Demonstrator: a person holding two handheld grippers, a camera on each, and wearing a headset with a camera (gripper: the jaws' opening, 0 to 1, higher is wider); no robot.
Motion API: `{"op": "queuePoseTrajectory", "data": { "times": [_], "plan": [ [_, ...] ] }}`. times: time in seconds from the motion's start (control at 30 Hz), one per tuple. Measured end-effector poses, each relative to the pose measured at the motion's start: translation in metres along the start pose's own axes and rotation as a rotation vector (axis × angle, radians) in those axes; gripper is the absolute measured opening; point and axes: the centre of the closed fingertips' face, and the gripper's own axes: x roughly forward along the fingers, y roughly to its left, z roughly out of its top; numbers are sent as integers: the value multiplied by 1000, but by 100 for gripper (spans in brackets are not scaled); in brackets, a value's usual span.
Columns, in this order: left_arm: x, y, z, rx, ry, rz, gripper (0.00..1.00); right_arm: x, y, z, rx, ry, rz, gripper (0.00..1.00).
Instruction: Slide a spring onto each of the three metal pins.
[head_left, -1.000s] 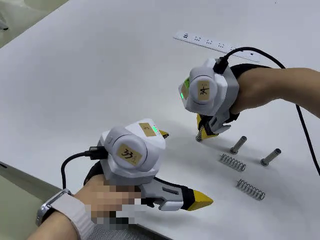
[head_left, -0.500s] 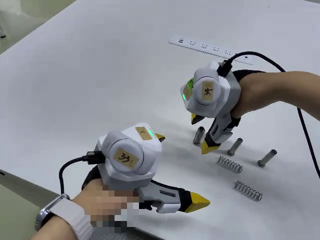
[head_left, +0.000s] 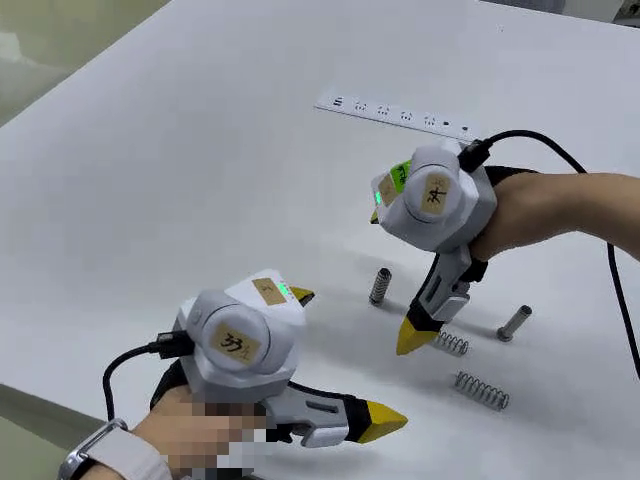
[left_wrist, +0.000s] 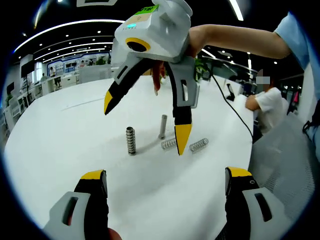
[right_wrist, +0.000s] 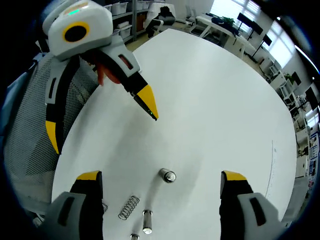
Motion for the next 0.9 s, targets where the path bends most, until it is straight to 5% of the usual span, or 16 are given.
{"op": "queuePoseTrajectory", "data": {
  "times": [0.43,0.9],
  "plan": [
    [2,-8,-1,-3,13,-30,100,-23,14,-4,122,-128,-62,99],
    [3,-10,-1,9,19,-35,100,-52,40,-39,278,-218,-160,99]
  ]
}}
